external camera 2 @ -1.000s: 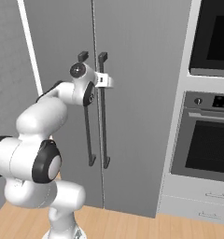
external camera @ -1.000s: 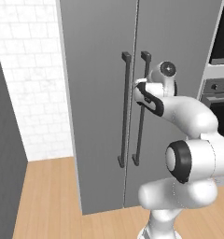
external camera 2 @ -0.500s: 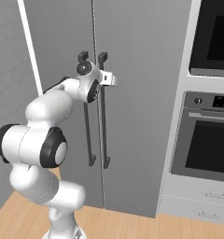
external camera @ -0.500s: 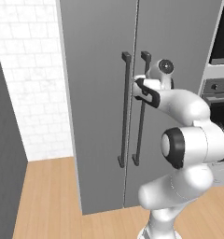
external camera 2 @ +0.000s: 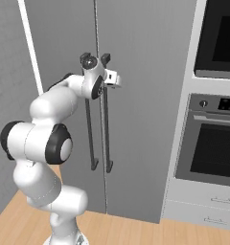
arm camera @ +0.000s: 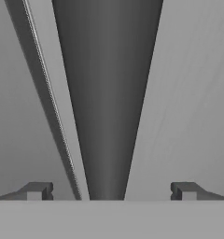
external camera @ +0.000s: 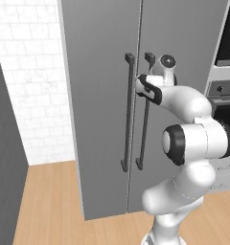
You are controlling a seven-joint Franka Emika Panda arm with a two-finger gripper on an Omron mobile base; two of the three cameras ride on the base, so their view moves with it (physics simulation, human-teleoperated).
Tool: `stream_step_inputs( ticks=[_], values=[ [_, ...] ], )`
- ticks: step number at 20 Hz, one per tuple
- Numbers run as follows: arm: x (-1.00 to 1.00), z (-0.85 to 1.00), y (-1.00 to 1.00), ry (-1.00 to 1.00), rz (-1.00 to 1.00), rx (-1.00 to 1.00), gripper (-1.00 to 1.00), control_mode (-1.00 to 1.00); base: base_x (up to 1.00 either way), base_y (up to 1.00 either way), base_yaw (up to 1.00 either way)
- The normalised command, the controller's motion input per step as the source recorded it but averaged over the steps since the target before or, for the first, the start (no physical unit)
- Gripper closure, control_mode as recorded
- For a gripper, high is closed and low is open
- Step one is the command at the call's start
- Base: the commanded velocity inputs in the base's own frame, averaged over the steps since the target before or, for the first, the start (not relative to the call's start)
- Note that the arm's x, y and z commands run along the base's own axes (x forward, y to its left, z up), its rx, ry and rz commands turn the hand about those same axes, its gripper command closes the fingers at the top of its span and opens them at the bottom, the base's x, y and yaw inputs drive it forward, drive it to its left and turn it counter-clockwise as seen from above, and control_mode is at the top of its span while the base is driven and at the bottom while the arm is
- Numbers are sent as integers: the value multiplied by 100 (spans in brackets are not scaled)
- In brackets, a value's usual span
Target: Grab a lemon wedge from the fridge and one ice cube from the ice bowl, and put them in the glass of lemonade.
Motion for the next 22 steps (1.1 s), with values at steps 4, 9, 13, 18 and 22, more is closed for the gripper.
stream_step_inputs(
  ticks=[4,9,13,18,22],
  values=[
    [16,-29,0,-17,0,0,-100,-100,0,0,0],
    [29,-2,0,0,0,0,-100,-100,0,0,0],
    [13,2,2,4,0,0,100,-100,0,0,0],
    [0,2,0,6,0,-1,100,-100,0,0,0],
    [-14,1,-12,0,-2,-1,100,-100,0,0,0]
  ],
)
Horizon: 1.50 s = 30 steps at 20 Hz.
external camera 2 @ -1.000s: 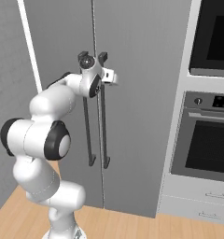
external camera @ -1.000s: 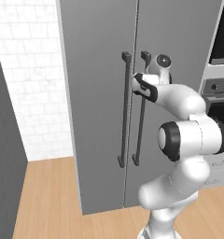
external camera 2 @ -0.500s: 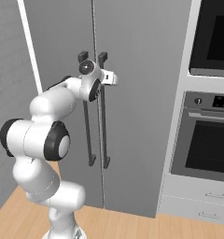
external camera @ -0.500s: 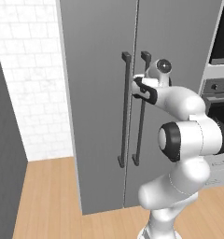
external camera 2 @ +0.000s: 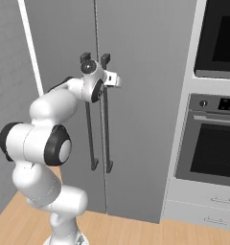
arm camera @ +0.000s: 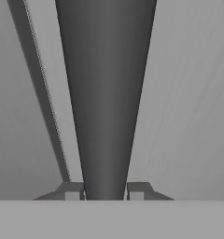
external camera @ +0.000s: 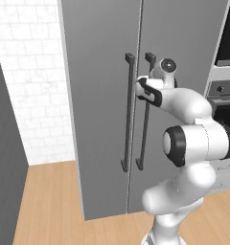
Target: Grab a lemon wedge from the fridge and one ice cube from the ice bowl, and put them in the glass of lemonade.
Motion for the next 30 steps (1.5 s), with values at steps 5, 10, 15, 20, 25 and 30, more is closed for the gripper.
stream_step_inputs(
  ticks=[5,10,15,20,25,30],
  values=[
    [-63,5,-48,-3,-10,0,100,-100,0,0,0],
    [-87,20,-74,0,-16,3,100,-100,0,0,0],
    [-82,31,-100,0,-24,16,100,-100,0,0,0],
    [-76,25,-100,0,-27,22,100,-100,0,0,0],
    [-79,16,-100,-2,-25,20,100,-100,0,0,0],
    [-75,16,-96,-6,-22,18,100,-100,0,0,0]
  ],
)
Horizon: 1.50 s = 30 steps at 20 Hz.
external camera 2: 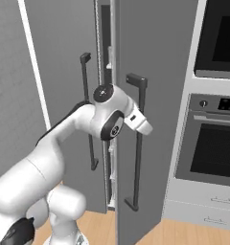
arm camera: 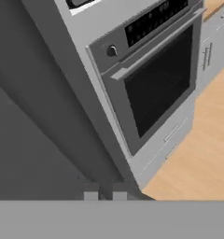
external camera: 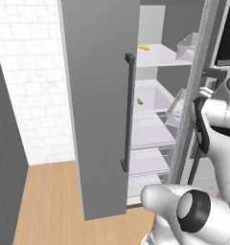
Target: Grab a lemon wedge from the fridge and one ice cube from the ice bowl, and put them in the glass of lemonade.
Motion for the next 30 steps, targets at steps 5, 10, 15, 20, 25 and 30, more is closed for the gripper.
stream_step_inputs(
  ticks=[5,10,15,20,25,30],
  values=[
    [-71,14,-86,-8,-19,17,-100,-100,0,0,0],
    [-83,42,-17,-15,-5,4,-100,-100,0,0,0],
    [-99,93,58,-28,1,-7,-100,-100,0,0,0],
    [-32,56,97,-4,0,-19,-100,-100,0,0,0],
    [72,1,98,33,-8,-25,-100,-100,0,0,0],
    [100,0,67,39,-19,-20,-100,-100,0,0,0]
  ],
)
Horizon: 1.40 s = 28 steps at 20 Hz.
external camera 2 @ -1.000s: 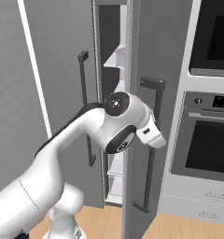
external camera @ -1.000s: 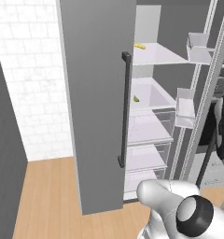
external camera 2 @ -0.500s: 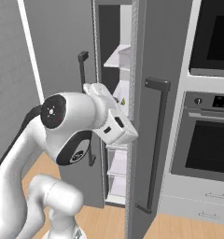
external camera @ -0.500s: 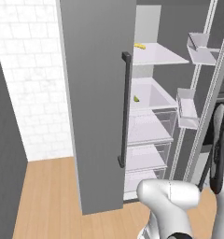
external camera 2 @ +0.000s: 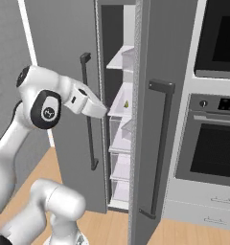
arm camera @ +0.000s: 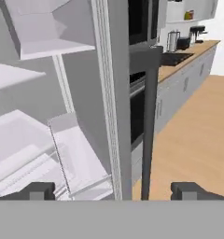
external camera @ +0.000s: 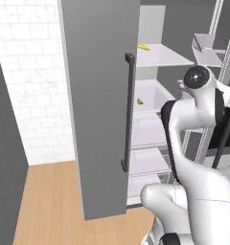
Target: Grab a lemon wedge from the fridge and one ice cube from the ice bowl, and put them in the glass of lemonade.
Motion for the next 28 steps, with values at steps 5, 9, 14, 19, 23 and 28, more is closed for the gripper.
stream_step_inputs(
  ticks=[5,9,14,19,23,28],
  values=[
    [100,-1,6,29,-24,-13,-100,-100,0,0,0],
    [54,-23,-27,4,-5,-1,-100,-100,0,0,0],
    [66,-22,-22,0,0,0,-100,-100,0,0,0],
    [30,-20,-37,0,-3,0,-100,-100,0,0,0],
    [27,-31,-71,0,-2,0,-100,-100,0,0,0],
    [23,-39,-63,0,-1,0,-100,-100,0,0,0]
  ],
)
